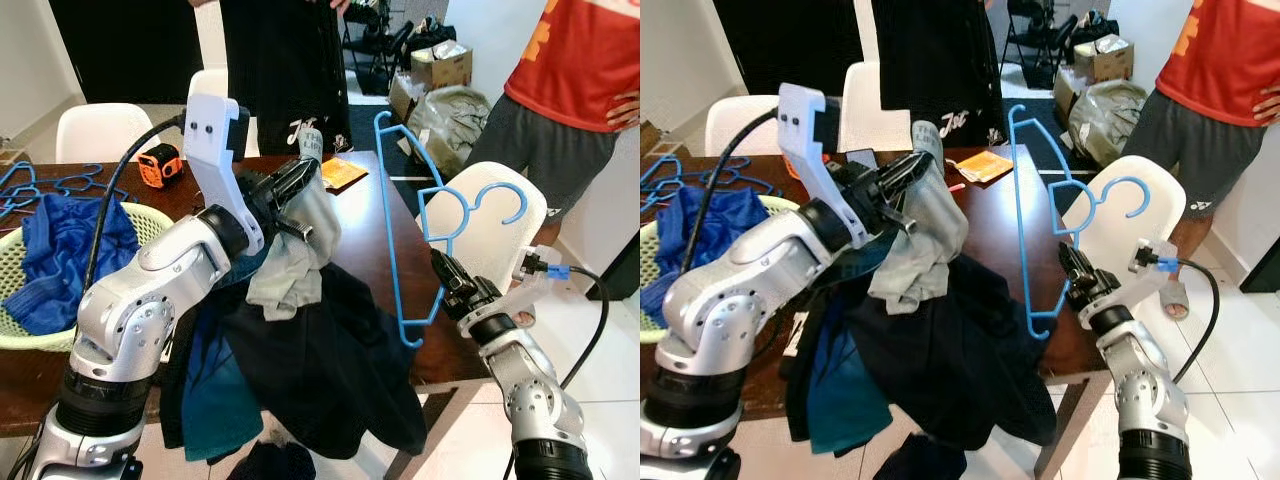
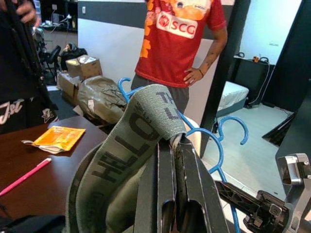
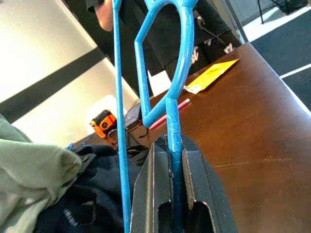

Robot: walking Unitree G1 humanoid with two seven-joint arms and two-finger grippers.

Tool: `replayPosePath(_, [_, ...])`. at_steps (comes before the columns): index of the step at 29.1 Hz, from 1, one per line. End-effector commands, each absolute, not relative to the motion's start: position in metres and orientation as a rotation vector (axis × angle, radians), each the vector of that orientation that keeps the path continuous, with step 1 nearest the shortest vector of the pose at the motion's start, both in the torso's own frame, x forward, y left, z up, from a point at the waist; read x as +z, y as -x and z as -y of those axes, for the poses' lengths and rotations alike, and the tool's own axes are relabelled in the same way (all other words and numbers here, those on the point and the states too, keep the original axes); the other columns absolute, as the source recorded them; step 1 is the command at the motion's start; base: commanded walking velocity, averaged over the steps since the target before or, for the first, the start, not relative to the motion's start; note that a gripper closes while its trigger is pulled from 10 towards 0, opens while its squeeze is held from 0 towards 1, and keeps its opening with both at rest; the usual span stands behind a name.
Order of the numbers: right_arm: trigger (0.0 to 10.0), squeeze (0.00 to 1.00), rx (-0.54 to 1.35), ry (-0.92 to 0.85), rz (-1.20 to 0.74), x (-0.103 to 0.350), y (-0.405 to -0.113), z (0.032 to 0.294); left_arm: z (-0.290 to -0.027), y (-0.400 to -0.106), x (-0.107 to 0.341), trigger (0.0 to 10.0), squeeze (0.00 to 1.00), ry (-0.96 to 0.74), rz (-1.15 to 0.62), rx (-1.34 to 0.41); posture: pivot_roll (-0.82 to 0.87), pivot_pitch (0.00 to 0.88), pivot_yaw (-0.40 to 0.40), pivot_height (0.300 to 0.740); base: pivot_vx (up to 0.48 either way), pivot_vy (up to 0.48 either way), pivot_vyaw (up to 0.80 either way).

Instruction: Hang hanger

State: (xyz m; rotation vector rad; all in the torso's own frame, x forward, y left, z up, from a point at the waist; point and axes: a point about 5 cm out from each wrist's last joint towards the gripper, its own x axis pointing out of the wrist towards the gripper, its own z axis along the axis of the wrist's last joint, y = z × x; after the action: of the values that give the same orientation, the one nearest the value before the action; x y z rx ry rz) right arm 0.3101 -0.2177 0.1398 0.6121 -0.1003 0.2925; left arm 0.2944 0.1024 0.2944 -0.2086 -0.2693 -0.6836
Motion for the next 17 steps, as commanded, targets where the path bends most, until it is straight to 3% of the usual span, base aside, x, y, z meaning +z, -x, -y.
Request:
replayPosePath(1, [10.0, 0.00, 0.276, -0.640, 0.096, 0.138, -0.311, 0.220, -0.102, -0.295, 0.291, 10.0, 0.00, 0.209, 0.261, -0.685, 0.00, 0.000, -0.011, 0.740, -0.311, 0.000, 0.00])
replayPosePath(8, [10.0, 0.00, 0.254, -0.641, 0.084, 0.138, -0.312, 0.221, -0.101, -0.295, 0.287, 10.0, 0.00, 0.211, 0.249, -0.683, -0.01, 0.000, -0.011, 0.740, -0.311, 0.000, 0.00])
replayPosePath(15, [10.0, 0.00, 0.220, -0.622, 0.039, 0.134, -0.313, 0.221, -0.098, -0.296, 0.280, 10.0, 0.00, 0.218, 0.227, -0.695, -0.01, 0.000, -0.010, 0.740, -0.314, 0.000, -0.63])
replayPosePath(17, [10.0, 0.00, 0.207, -0.625, 0.033, 0.133, -0.314, 0.222, -0.097, -0.296, 0.278, 10.0, 0.00, 0.224, 0.221, -0.696, -0.01, 0.000, -0.010, 0.740, -0.311, 0.000, 0.00])
